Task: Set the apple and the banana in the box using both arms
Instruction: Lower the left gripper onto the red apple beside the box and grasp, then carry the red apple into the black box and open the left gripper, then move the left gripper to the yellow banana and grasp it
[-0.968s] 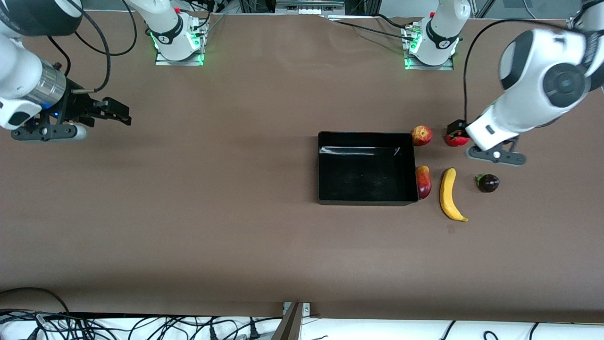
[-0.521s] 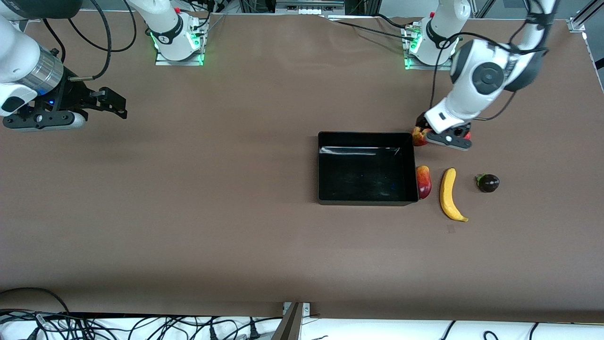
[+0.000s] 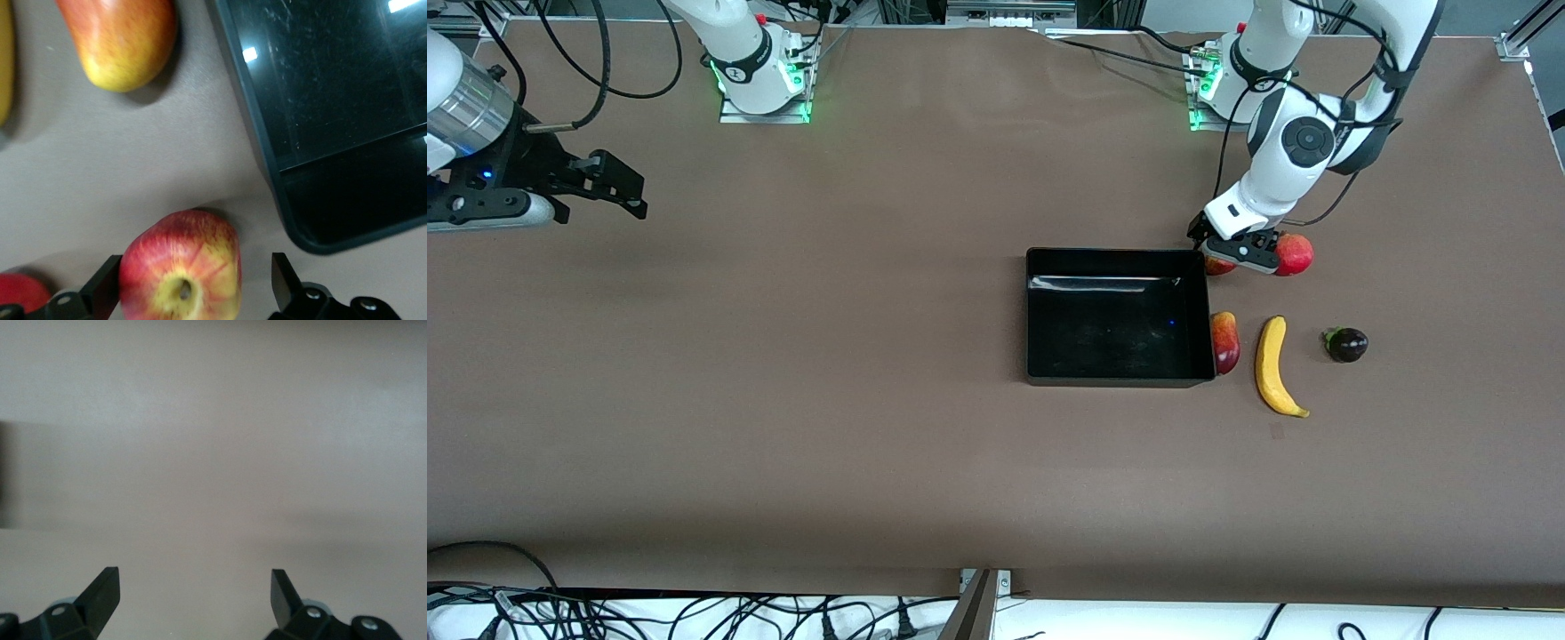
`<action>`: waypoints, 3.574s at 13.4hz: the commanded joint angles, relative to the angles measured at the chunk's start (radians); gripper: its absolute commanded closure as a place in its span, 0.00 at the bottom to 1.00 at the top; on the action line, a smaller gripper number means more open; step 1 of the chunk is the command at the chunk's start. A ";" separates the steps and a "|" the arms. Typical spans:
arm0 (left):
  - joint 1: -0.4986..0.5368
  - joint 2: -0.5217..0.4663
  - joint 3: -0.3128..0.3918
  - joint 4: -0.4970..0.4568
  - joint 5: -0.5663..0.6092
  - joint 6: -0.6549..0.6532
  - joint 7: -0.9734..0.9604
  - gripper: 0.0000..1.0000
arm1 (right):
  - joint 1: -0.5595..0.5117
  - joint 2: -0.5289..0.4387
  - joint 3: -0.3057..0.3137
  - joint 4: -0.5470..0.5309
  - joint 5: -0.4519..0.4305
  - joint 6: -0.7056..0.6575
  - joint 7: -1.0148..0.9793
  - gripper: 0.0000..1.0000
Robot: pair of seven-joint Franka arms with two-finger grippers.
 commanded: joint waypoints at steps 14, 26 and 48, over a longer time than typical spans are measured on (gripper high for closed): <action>-0.102 0.108 -0.001 0.703 -0.004 -0.768 -0.270 0.90 | -0.020 0.015 0.013 0.009 -0.011 0.010 -0.006 0.00; -0.173 0.238 -0.007 0.517 -0.004 -0.364 -0.449 0.00 | -0.025 0.015 0.011 0.009 -0.008 0.021 -0.008 0.00; -0.058 0.457 0.258 0.737 -0.008 -0.281 0.064 0.74 | -0.028 0.018 0.011 0.009 -0.007 0.022 -0.008 0.00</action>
